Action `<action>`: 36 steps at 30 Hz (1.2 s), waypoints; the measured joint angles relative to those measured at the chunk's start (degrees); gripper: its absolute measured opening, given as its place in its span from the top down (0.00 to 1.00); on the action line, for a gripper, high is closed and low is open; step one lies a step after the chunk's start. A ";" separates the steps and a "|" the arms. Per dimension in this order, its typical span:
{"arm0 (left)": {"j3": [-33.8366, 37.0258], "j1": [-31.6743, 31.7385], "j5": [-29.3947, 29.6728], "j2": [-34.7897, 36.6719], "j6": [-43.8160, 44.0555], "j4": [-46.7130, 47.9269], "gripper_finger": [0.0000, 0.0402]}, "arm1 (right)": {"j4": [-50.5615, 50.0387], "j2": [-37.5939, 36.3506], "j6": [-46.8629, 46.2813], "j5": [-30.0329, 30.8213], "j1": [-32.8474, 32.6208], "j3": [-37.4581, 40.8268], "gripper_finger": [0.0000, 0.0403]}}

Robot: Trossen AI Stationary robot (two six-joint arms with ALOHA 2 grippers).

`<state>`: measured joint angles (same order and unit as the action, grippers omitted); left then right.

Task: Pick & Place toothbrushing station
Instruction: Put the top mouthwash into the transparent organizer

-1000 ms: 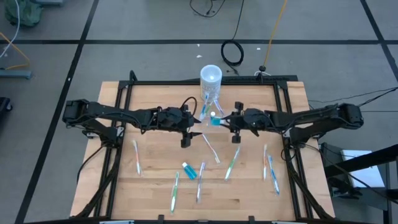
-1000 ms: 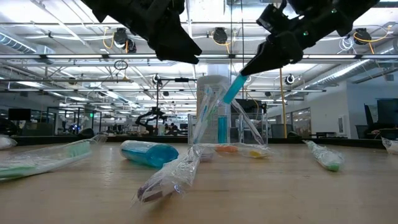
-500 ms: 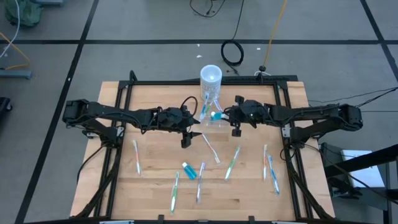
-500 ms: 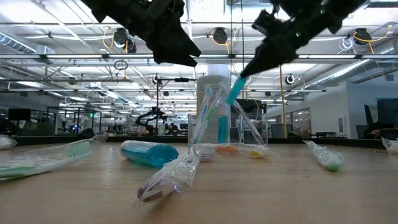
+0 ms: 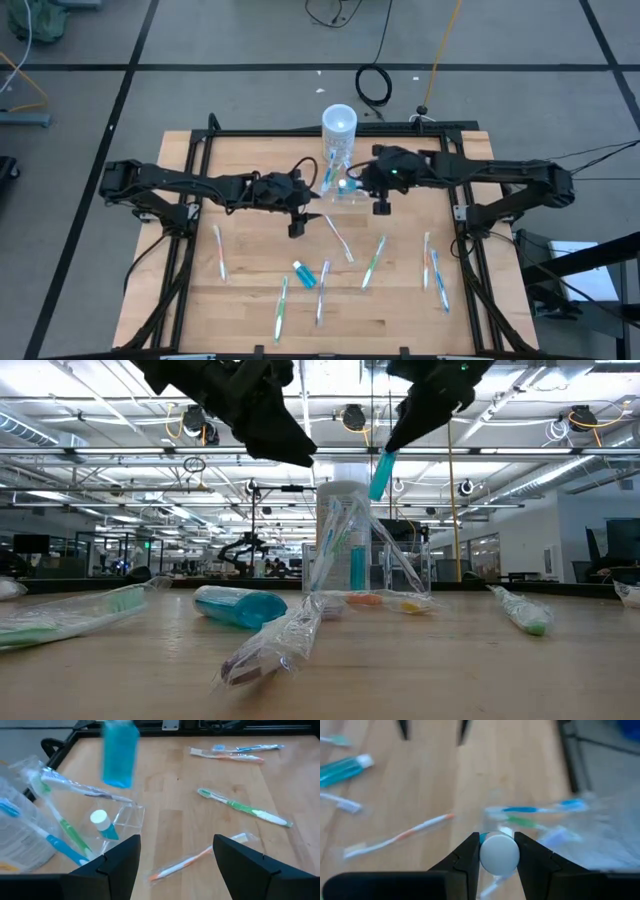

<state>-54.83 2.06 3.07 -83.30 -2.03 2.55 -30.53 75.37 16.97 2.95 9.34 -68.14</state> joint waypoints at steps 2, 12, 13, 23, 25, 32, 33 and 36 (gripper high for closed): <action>0.00 0.58 0.00 1.59 -0.84 1.95 0.36 | -3.11 2.77 -0.02 -1.30 0.46 -1.83 0.76; -0.09 4.97 6.01 12.70 -0.42 9.48 0.36 | -5.36 10.75 0.88 -1.99 2.56 -4.02 0.75; -0.08 5.40 6.01 13.47 -0.68 10.00 0.36 | -4.95 10.75 1.10 -2.00 2.81 -4.02 0.75; -0.04 7.17 6.05 13.20 -3.99 9.51 0.36 | -4.43 10.82 1.32 -1.80 4.59 -3.94 0.75; 0.00 7.50 6.01 13.04 -5.01 9.46 0.36 | -4.15 10.82 0.20 -1.78 5.10 -3.81 0.75; -0.04 8.51 6.00 13.14 -5.24 6.76 0.36 | 3.27 11.66 -0.22 -6.27 5.95 1.31 0.75; -0.04 8.58 5.99 13.20 -5.24 6.66 0.36 | 4.24 11.63 -0.23 -5.98 5.97 2.27 0.75; -0.04 8.70 5.99 13.17 -5.24 6.87 0.36 | 7.09 11.76 -0.20 -6.02 5.97 5.95 0.75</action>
<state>-54.87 10.76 9.06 -70.13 -7.27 9.43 -23.44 87.13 16.78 -3.07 15.31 -62.19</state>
